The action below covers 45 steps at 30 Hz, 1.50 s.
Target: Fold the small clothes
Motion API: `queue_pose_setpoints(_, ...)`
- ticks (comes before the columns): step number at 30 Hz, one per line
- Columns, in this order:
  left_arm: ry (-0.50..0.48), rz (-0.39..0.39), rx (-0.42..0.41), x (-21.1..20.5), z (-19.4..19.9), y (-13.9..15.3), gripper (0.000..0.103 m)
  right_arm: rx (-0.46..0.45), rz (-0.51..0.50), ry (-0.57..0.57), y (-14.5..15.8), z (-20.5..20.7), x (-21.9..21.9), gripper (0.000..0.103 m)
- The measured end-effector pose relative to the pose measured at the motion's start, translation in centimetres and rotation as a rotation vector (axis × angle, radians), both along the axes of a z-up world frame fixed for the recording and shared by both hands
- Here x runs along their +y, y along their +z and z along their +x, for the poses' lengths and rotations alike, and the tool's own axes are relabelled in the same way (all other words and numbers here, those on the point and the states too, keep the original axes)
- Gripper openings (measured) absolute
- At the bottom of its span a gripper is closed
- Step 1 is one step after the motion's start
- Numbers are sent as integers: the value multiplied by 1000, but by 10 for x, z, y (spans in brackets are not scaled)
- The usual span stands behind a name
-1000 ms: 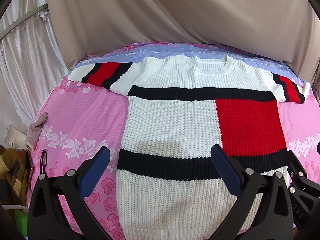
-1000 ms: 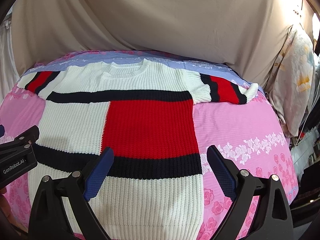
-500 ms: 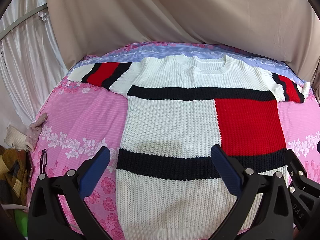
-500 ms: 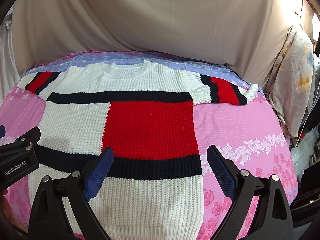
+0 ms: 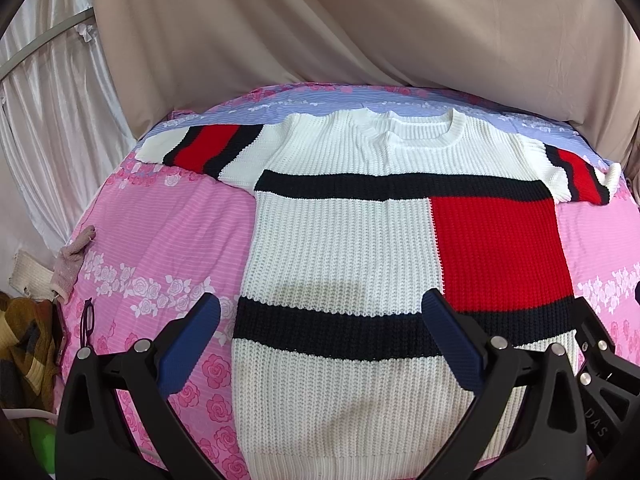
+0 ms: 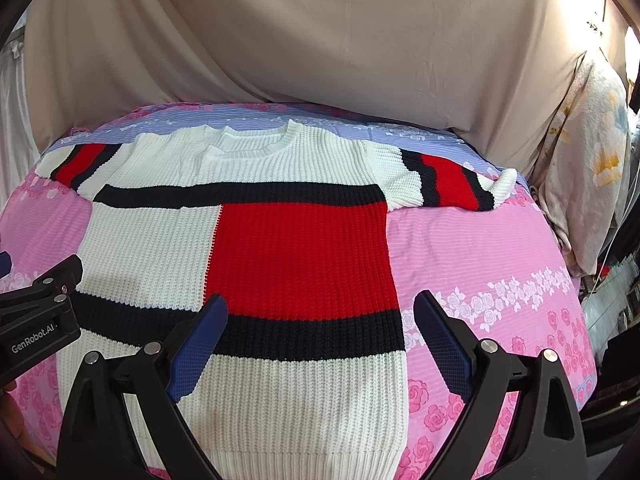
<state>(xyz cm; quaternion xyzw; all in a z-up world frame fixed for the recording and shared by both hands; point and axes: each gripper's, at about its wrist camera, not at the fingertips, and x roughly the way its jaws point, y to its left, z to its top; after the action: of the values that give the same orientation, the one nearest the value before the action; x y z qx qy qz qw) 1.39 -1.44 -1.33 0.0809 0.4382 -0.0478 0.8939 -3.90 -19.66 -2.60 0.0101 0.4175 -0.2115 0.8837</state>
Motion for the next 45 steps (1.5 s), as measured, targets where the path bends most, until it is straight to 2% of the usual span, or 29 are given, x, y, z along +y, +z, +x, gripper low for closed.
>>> queue_pose_setpoints(29,-2,17,2,-3,-2,-5,98,-2,1,-1,-2,0,1,92)
queue_pose_setpoints(34,-9,13,5,-3,0,-5,98,-4,50,-6,-5,2,0,92)
queue_pose_setpoints(38,-7,-38,22,6,12,3,98,-68,155,-34,-5,-3,-20,92)
queue_pose_setpoints(42,32,-136,13,22,32,18,98,-158,100,-94,1,-7,-68,92)
queue_pose_setpoints(45,58,-174,-11,24,52,26,98,-225,82,-82,2,-4,-118,92)
